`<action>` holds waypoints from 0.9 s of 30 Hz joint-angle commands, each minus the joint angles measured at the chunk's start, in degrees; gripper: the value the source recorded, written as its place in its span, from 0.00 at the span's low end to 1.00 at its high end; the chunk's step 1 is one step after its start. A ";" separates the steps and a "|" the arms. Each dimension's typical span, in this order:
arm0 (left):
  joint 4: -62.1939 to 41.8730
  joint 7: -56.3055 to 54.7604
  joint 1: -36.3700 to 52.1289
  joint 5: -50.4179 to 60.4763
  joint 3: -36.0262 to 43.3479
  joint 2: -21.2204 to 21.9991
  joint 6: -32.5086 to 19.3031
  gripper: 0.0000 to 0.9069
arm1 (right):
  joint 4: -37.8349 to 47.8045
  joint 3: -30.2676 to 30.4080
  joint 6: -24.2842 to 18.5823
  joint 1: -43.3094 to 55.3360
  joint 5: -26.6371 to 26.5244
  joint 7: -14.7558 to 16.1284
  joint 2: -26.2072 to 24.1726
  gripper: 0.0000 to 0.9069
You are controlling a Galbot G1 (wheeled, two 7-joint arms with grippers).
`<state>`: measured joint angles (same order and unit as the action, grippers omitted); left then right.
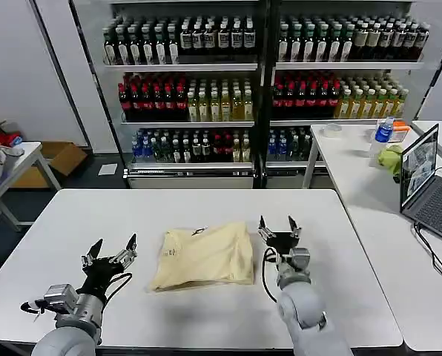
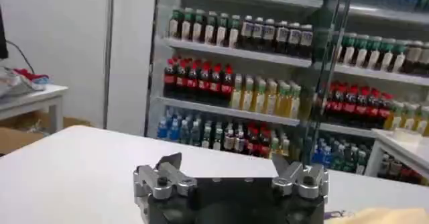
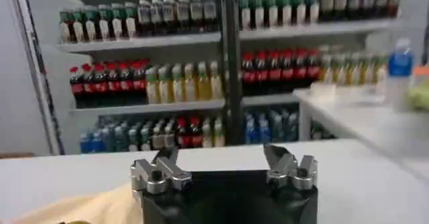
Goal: Fold and organize the clothes.
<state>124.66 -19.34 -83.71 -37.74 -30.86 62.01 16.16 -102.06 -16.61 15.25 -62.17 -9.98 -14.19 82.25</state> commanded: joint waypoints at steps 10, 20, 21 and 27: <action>0.25 0.47 -1.49 3.73 0.59 0.55 -0.30 1.00 | -17.42 -6.10 -6.96 -25.09 16.45 0.31 -1.75 1.00; 0.43 0.85 -2.67 3.93 -0.03 0.59 -0.52 1.00 | -19.80 -4.86 -3.23 -29.67 9.49 0.88 -0.96 1.00; 0.51 0.90 -2.93 3.95 -0.11 0.63 -0.68 1.00 | -19.78 -4.68 -3.20 -29.49 9.73 0.89 -0.65 1.00; 0.85 1.11 -4.01 4.13 -0.55 0.67 -1.27 1.00 | -18.64 -3.72 -3.76 -27.55 12.90 0.93 0.34 1.00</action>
<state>125.21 -18.29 -86.83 -33.97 -31.23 62.67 15.13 -119.18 -20.74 11.02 -87.06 1.66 -13.29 81.75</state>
